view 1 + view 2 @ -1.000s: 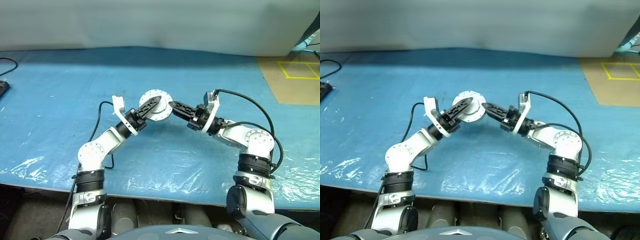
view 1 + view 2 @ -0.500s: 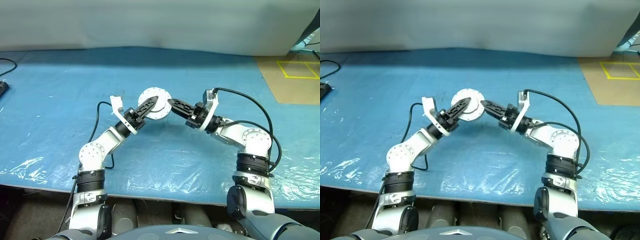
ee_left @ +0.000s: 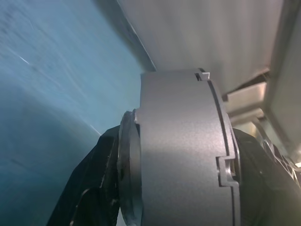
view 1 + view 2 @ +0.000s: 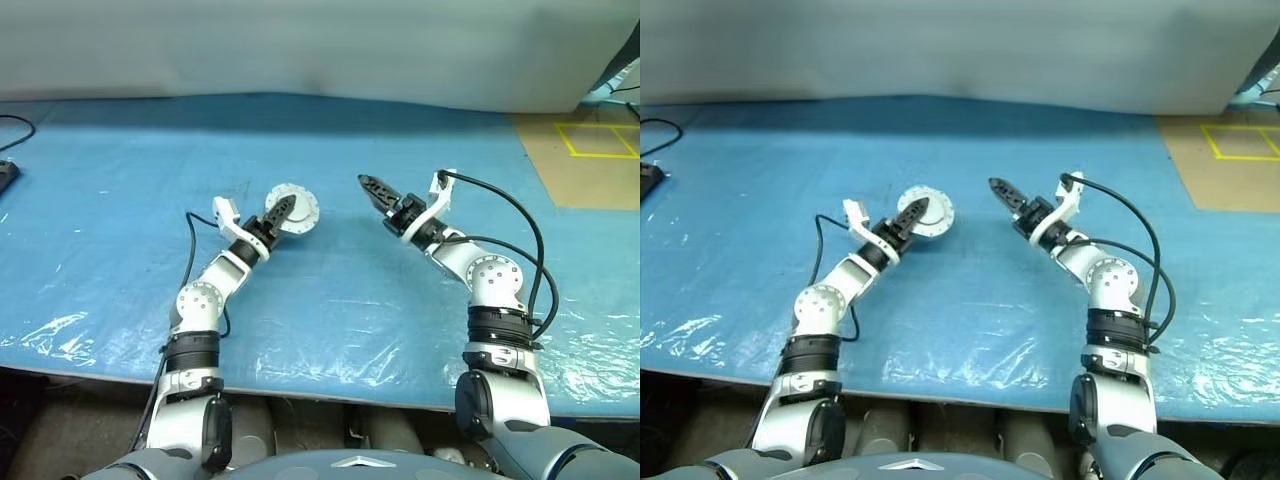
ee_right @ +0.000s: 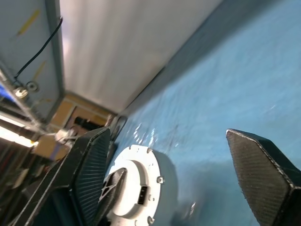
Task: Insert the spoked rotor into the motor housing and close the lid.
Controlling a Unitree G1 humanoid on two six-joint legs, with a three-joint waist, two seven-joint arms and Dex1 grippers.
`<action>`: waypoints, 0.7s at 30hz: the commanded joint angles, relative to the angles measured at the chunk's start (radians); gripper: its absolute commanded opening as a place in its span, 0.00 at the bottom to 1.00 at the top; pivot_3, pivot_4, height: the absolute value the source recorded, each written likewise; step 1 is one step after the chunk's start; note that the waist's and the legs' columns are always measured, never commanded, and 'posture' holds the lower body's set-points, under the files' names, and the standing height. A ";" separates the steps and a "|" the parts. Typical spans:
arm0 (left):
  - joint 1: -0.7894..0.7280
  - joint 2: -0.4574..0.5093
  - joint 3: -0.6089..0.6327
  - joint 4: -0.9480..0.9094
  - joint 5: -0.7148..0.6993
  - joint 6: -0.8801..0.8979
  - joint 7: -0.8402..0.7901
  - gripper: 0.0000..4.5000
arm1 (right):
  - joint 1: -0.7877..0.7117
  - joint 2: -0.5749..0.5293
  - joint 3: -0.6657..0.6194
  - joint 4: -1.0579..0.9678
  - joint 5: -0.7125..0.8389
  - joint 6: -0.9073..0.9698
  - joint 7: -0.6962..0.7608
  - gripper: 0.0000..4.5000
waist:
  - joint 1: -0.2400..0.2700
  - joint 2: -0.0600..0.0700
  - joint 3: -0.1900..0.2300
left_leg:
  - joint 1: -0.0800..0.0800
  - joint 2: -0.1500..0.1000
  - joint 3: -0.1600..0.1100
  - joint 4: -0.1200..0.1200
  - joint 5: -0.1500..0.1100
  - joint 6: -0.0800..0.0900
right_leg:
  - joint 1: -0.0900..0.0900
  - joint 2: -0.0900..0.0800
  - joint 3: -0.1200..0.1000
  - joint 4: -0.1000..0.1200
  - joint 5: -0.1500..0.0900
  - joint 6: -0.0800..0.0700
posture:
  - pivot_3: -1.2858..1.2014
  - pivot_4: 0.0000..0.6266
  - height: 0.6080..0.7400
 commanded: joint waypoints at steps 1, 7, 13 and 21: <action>-0.082 0.014 0.078 0.038 0.058 -0.174 0.065 0.60 | 0.006 -0.028 0.025 0.000 -0.054 -0.059 0.074 0.91 | -0.002 0.000 0.000 | 0.000 0.000 0.000 0.000 0.001 0.002 | 0.000 0.000 0.000 0.000 0.000 0.000 | 0.52 0.24 1.00; -0.124 0.060 0.144 0.127 0.156 -0.324 0.162 0.60 | 0.013 -0.042 0.031 0.031 -0.103 -0.073 0.099 0.91 | -0.004 -0.001 0.001 | -0.001 0.000 0.000 0.000 0.002 0.003 | 0.000 0.001 0.000 0.000 0.000 0.000 | 0.52 0.24 1.00; -0.134 0.086 0.191 0.207 0.215 -0.411 0.242 0.60 | 0.014 -0.024 0.037 0.031 -0.119 -0.072 0.108 0.91 | 0.001 -0.004 0.002 | -0.003 0.001 -0.001 0.003 0.002 0.003 | 0.000 0.000 -0.001 0.000 0.000 0.000 | 0.52 0.24 1.00; -0.160 0.106 0.177 0.295 0.310 -0.489 0.292 1.00 | 0.003 -0.015 0.050 0.054 -0.151 -0.074 0.128 0.92 | -0.001 -0.004 0.002 | -0.001 0.000 -0.001 0.005 0.002 0.003 | 0.000 0.000 -0.001 0.001 0.001 -0.004 | 0.52 0.24 1.00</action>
